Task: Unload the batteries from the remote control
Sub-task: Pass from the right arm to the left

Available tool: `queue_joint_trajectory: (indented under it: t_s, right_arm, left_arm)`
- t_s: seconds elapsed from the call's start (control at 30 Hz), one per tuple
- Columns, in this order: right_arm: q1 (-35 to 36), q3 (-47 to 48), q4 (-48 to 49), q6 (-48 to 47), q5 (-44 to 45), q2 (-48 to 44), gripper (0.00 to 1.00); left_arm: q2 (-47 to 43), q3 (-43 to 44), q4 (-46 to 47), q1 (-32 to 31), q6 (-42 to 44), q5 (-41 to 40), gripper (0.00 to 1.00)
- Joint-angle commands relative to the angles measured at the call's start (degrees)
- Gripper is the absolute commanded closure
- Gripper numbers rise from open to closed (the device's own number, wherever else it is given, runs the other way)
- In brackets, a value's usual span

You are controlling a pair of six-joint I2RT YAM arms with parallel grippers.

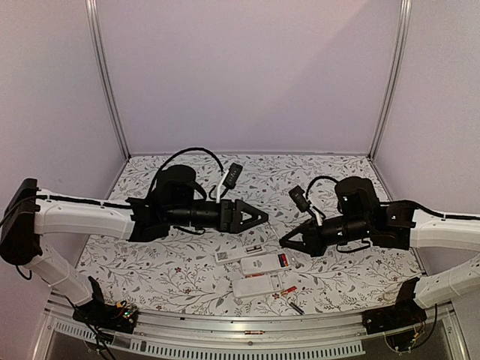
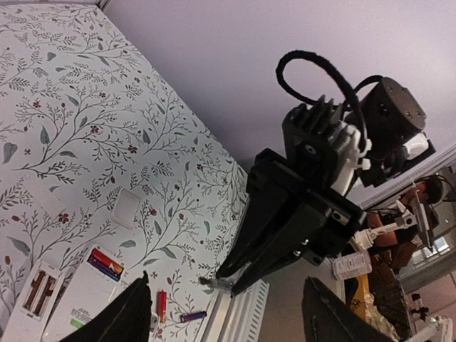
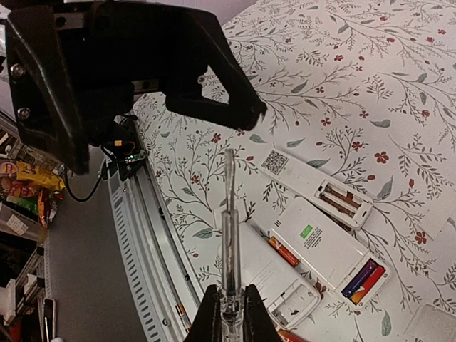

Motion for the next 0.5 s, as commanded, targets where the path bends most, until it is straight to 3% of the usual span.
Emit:
queue_joint_trajectory:
  t_s: [0.0,0.07,0.2,0.33,0.47]
  right_arm:
    - [1.69,4.21,-1.61,-4.67,-0.08,3.1,1.0]
    - [1.91,4.75,-1.17,-5.53,-0.02,4.07,1.0]
    - [1.98,5.17,-0.6,-6.36,0.52,5.05,1.0]
    - [2.04,5.42,-0.62,-6.96,1.14,5.86,1.0]
    - [2.08,5.77,-0.99,-7.48,1.72,6.31,1.0]
  left_arm:
    - [4.03,1.85,0.44,-0.62,-4.12,2.66,0.28]
    - [4.91,2.05,0.39,-0.62,-5.09,2.84,0.3]
    - [5.87,1.7,2.58,-0.65,-6.53,4.42,0.62]
    - [5.89,0.92,4.16,-0.64,-7.65,4.91,0.81]
    - [6.43,0.82,4.29,-0.64,-8.25,5.24,0.89]
